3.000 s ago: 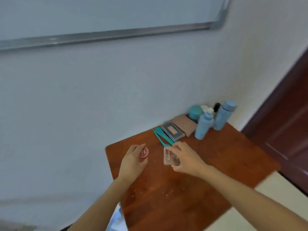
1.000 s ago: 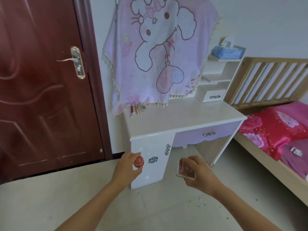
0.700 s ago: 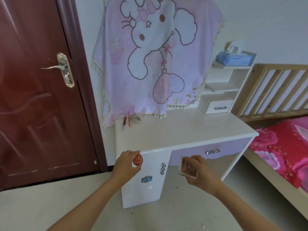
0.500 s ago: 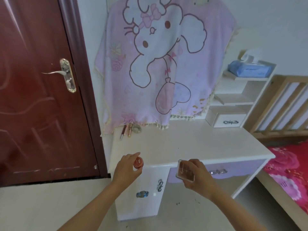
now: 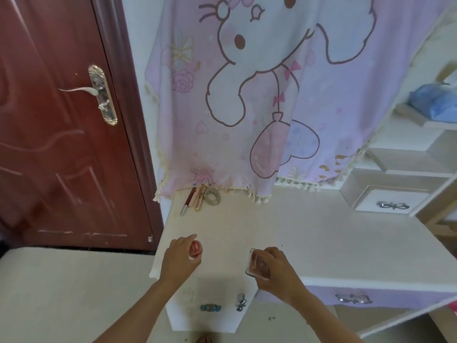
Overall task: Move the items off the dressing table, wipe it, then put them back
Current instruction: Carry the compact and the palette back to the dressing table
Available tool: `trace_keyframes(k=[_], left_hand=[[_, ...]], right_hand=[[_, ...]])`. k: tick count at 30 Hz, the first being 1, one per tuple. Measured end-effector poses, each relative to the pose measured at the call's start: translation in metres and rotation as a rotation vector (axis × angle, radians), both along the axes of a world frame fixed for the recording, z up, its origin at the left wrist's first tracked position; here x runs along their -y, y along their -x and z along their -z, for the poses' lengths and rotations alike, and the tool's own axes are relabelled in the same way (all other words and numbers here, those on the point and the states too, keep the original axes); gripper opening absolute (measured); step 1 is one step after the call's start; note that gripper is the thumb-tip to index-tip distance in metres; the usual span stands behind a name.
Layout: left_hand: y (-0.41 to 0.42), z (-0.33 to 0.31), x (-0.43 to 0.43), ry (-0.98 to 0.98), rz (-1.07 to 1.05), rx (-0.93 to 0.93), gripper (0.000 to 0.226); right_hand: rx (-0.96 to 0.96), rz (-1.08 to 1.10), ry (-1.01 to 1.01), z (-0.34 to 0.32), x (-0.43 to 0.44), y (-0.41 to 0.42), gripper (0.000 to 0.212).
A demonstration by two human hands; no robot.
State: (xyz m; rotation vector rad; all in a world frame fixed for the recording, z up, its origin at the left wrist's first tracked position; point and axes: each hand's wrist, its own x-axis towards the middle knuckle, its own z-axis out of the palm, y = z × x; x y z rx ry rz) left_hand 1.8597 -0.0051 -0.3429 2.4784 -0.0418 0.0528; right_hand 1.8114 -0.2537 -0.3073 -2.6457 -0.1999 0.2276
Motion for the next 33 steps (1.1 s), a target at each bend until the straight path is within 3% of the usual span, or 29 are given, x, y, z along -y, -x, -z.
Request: trace_keyframes(k=[10, 14, 26, 33], left_hand=[[-0.123, 0.021, 0.035, -0.187, 0.018, -0.007, 0.046], [-0.155, 0.026, 0.033, -0.321, 0.096, 0.201, 0.050], [-0.181, 0.044, 0.033, -0.325, 0.051, 0.225, 0.041], [-0.180, 0.043, 0.033, -0.405, 0.007, 0.206, 0.056]], right_hand=[[-0.100, -0.087, 0.156, 0.007, -0.001, -0.114, 0.064], [-0.097, -0.036, 0.123, 0.016, -0.006, -0.145, 0.064], [-0.136, -0.073, 0.099, 0.037, -0.007, -0.207, 0.067], [-0.170, -0.143, 0.097, 0.051, -0.023, -0.261, 0.065]])
